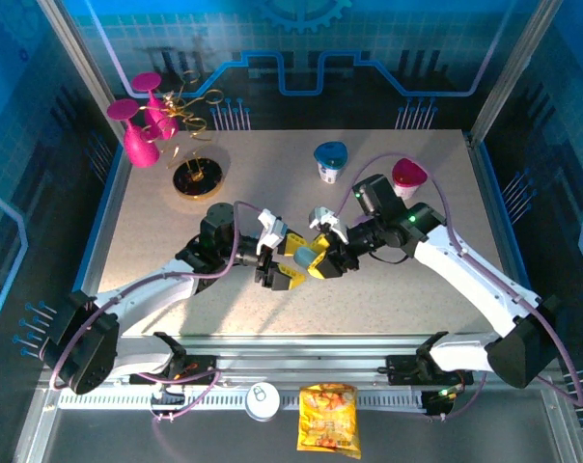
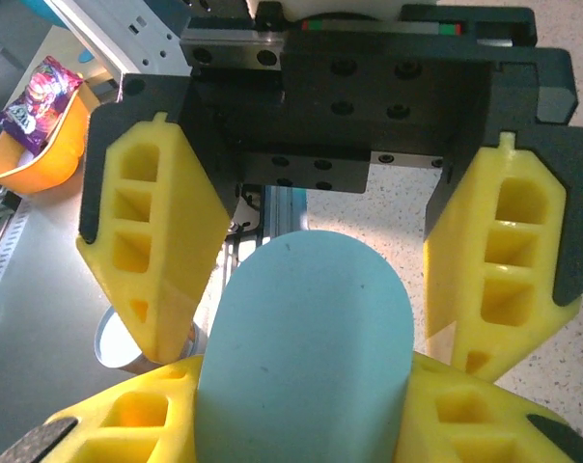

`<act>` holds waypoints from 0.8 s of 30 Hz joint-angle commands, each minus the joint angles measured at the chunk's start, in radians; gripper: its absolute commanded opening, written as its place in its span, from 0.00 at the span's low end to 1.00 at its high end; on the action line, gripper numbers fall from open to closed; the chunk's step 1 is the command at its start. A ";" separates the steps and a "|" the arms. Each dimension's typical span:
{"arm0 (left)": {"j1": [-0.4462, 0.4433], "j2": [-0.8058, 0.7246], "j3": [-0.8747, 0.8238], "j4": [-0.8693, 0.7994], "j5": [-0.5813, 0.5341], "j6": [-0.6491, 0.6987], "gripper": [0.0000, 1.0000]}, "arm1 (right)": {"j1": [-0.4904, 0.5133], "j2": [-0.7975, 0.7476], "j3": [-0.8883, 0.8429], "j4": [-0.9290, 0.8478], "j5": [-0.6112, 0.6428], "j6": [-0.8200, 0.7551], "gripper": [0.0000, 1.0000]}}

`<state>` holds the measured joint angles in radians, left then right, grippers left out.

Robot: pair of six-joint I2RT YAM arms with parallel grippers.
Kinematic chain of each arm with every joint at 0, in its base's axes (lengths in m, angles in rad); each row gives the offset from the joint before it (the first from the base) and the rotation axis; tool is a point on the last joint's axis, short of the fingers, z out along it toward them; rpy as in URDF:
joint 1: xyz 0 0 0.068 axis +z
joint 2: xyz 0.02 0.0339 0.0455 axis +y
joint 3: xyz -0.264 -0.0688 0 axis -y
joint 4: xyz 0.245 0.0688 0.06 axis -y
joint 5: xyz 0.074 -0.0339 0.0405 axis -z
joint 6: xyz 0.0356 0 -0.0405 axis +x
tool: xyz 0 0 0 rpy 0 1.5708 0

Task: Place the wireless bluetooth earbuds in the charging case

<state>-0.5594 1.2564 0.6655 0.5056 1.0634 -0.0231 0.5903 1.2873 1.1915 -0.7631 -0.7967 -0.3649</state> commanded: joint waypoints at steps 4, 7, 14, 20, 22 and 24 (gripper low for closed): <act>-0.009 -0.025 0.022 -0.009 0.023 0.023 0.70 | 0.014 0.011 0.039 -0.034 0.013 -0.014 0.09; -0.011 -0.023 0.021 -0.012 0.024 0.023 0.66 | 0.016 0.015 0.040 -0.041 0.017 -0.015 0.09; -0.016 -0.015 0.029 -0.041 0.032 0.037 0.63 | 0.019 0.024 0.043 -0.063 0.038 -0.023 0.09; -0.015 -0.011 0.035 -0.052 0.030 0.042 0.66 | 0.019 0.032 0.043 -0.081 0.058 -0.032 0.09; -0.015 -0.008 0.036 -0.057 0.030 0.043 0.63 | 0.019 0.031 0.040 -0.079 0.059 -0.032 0.09; -0.015 -0.006 0.038 -0.058 0.030 0.041 0.61 | 0.020 0.032 0.037 -0.076 0.058 -0.032 0.09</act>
<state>-0.5606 1.2556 0.6662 0.4431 1.0550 -0.0154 0.6033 1.3087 1.2064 -0.8158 -0.7677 -0.3832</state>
